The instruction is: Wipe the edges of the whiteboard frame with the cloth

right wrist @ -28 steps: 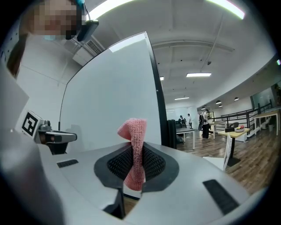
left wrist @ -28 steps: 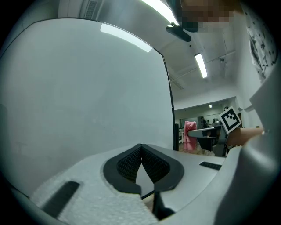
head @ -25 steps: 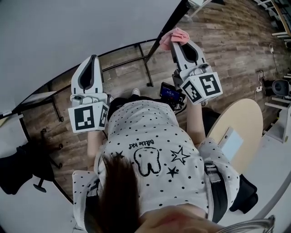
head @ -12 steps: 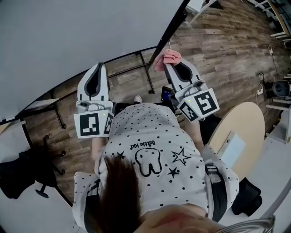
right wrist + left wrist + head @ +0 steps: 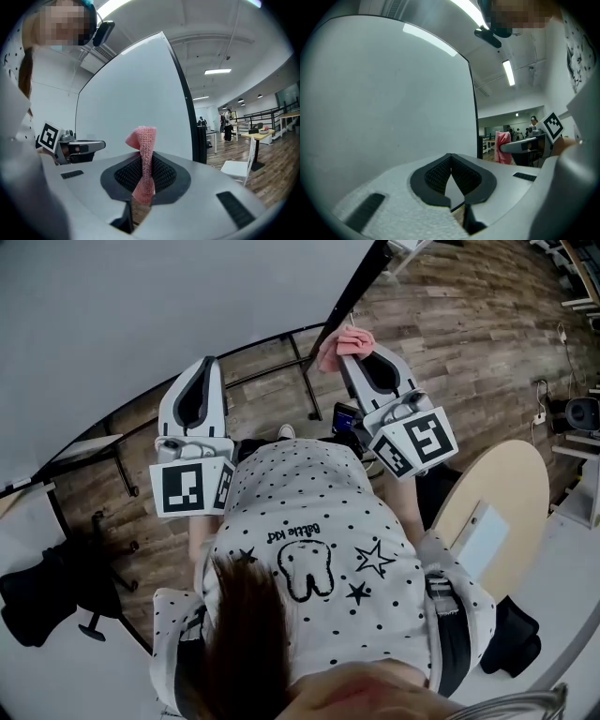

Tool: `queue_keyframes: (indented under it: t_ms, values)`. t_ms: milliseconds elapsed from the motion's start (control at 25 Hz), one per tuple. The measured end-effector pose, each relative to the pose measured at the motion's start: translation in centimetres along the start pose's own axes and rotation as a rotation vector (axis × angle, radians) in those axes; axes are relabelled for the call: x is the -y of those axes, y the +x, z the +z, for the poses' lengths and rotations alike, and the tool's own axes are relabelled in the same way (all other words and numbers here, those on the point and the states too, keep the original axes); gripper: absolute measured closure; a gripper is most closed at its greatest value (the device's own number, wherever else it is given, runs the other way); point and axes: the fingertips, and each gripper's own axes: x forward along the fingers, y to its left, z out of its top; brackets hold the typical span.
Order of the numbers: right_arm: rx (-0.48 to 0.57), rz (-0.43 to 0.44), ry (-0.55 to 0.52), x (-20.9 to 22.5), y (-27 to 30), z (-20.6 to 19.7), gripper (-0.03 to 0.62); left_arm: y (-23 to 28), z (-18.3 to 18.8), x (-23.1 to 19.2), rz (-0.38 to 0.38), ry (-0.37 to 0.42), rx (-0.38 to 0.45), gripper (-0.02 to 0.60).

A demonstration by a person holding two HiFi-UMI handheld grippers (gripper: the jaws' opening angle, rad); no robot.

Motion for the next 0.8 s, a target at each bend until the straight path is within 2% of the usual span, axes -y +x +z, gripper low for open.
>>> queue_keyframes:
  t_ms: [800]
  values:
    - [-0.018, -0.006, 0.003, 0.95, -0.42, -0.51, 0.560, 0.28, -0.36, 0.46, -0.003, -0.001, -0.014, 0.566]
